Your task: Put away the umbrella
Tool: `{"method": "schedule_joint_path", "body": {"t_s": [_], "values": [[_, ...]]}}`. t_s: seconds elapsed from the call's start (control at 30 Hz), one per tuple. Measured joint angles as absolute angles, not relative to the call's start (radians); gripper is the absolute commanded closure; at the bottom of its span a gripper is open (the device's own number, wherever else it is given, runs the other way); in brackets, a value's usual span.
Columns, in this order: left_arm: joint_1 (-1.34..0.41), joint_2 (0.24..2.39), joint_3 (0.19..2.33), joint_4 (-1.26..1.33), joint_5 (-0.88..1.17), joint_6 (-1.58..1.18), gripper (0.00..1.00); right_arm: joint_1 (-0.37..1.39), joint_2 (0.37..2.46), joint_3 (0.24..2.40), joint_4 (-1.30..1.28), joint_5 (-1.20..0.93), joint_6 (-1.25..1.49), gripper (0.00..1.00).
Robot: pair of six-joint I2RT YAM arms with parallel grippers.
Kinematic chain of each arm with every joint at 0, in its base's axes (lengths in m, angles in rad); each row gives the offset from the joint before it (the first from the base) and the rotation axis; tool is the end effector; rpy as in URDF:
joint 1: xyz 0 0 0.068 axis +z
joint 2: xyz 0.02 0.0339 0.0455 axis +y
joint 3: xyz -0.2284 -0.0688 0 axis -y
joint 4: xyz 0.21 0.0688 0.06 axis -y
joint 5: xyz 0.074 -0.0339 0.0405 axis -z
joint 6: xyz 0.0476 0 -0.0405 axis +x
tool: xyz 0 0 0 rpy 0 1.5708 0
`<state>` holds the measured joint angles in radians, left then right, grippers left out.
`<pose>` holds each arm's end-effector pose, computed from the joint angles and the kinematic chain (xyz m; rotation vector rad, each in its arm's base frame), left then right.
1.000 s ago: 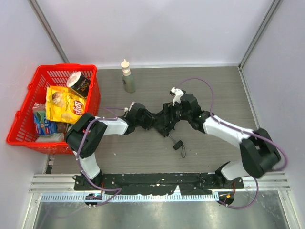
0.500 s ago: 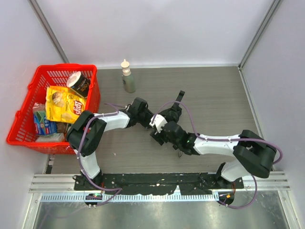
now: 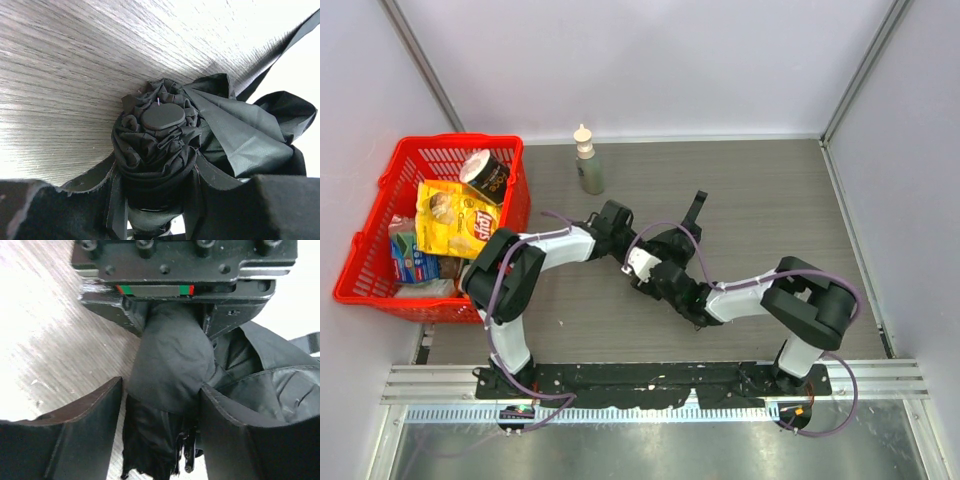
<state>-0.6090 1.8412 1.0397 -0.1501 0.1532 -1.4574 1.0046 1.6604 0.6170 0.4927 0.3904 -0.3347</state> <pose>0.2751 -0.2007 0.1259 -1.0971 2.5975 -0.8853 0.1754 0.2422 0.1280 -1.1018 1.7594 -0.0059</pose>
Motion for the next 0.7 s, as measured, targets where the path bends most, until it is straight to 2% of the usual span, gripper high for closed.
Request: {"method": "schedule_joint_path", "body": {"t_s": [0.03,0.1,0.13,0.17,0.2,0.27,0.33,0.43,0.5,0.53,0.57,0.7], "values": [[-0.608,1.844,1.045,-0.16,0.154,-1.456,1.0,1.007,1.674,0.62,0.5,0.41,-0.337,0.55],[-0.606,1.851,1.057,-0.178,0.155,-1.451,1.0,1.008,1.701,0.631,0.508,0.451,-0.333,0.74],[-0.604,1.854,1.06,-0.183,0.154,-1.448,1.0,1.01,1.712,0.639,0.508,0.467,-0.328,0.88],[-0.601,1.855,1.061,-0.187,0.154,-1.446,1.0,1.013,1.727,0.648,0.51,0.492,-0.317,0.96],[-0.597,1.855,1.062,-0.191,0.156,-1.441,1.0,1.015,1.741,0.656,0.518,0.512,-0.308,0.99],[-0.589,1.855,1.061,-0.189,0.159,-1.432,0.99,1.02,1.764,0.672,0.525,0.537,-0.29,0.99],[-0.584,1.855,1.057,-0.178,0.158,-1.427,0.85,1.022,1.784,0.692,0.521,0.548,-0.266,0.99],[-0.573,1.854,1.04,-0.138,0.159,-1.409,0.5,1.015,1.794,0.716,0.495,0.541,-0.218,0.99],[-0.57,1.849,1.026,-0.111,0.16,-1.402,0.32,1.006,1.794,0.716,0.492,0.524,-0.179,0.99],[-0.569,1.844,1.012,-0.082,0.162,-1.409,0.14,1.0,1.794,0.717,0.494,0.509,-0.15,0.99],[-0.567,1.837,1.006,-0.065,0.162,-1.401,0.01,0.991,1.794,0.717,0.5,0.488,-0.121,0.99],[-0.561,1.783,0.911,0.119,0.158,-1.377,0.0,0.938,1.794,0.712,0.538,0.367,-0.021,0.99]]}}
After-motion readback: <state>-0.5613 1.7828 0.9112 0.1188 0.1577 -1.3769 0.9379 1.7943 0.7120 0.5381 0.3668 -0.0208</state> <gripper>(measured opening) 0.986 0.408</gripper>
